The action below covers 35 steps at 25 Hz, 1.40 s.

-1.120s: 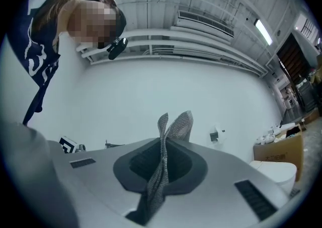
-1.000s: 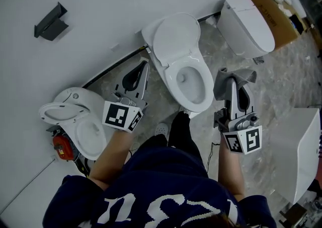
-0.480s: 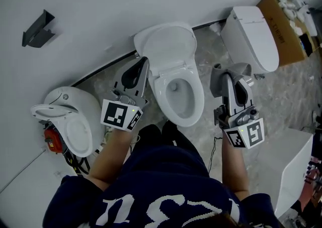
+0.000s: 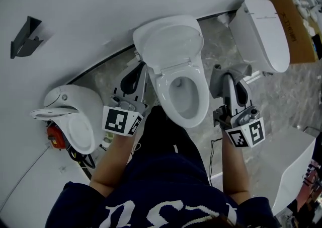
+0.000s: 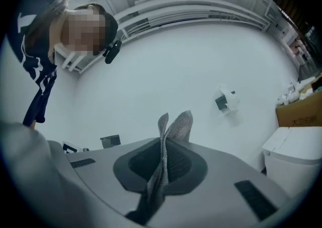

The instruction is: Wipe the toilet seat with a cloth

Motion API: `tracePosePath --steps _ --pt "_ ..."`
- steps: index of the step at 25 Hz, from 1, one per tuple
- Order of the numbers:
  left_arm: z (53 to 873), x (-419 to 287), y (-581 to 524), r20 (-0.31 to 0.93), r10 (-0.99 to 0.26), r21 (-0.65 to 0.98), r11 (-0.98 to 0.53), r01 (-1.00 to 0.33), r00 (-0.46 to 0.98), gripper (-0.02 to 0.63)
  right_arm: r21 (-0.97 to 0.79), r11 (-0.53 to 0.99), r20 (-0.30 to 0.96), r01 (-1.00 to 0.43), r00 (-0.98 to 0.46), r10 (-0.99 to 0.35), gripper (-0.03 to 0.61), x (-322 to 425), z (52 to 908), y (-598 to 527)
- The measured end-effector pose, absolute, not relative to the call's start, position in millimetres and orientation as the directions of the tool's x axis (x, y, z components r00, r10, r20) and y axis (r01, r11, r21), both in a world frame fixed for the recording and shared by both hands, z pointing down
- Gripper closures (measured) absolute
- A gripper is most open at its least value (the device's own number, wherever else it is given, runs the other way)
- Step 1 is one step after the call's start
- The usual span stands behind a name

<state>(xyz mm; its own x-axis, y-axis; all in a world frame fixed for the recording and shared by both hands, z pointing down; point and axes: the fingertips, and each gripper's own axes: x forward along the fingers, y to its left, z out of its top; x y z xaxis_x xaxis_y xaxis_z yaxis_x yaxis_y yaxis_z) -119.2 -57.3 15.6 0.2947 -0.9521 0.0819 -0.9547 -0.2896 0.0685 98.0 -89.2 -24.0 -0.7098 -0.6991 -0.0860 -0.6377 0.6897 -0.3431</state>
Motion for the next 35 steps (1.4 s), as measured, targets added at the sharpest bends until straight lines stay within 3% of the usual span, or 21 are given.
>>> tracePosePath --steps 9,17,25,35 --pt "126 -121 -92 0.176 -0.913 0.087 -0.359 -0.929 0.369 0.604 -0.442 0.557 -0.04 -0.703 -0.605 -0.796 0.551 102 96 -126" --pt "261 -127 -97 0.25 -0.898 0.113 -0.344 -0.932 0.362 0.604 -0.453 0.479 0.107 -0.752 -0.579 -0.808 0.551 107 263 -125" --pt "362 -134 -89 0.304 -0.896 0.135 -0.295 -0.946 0.323 0.604 -0.476 0.547 0.192 -0.688 -0.689 -0.699 0.551 56 426 -115" --pt "408 -138 -66 0.371 -0.871 0.154 -0.284 -0.946 0.322 0.604 -0.496 0.582 0.315 -0.644 -0.758 -0.571 0.551 -11 532 -102"
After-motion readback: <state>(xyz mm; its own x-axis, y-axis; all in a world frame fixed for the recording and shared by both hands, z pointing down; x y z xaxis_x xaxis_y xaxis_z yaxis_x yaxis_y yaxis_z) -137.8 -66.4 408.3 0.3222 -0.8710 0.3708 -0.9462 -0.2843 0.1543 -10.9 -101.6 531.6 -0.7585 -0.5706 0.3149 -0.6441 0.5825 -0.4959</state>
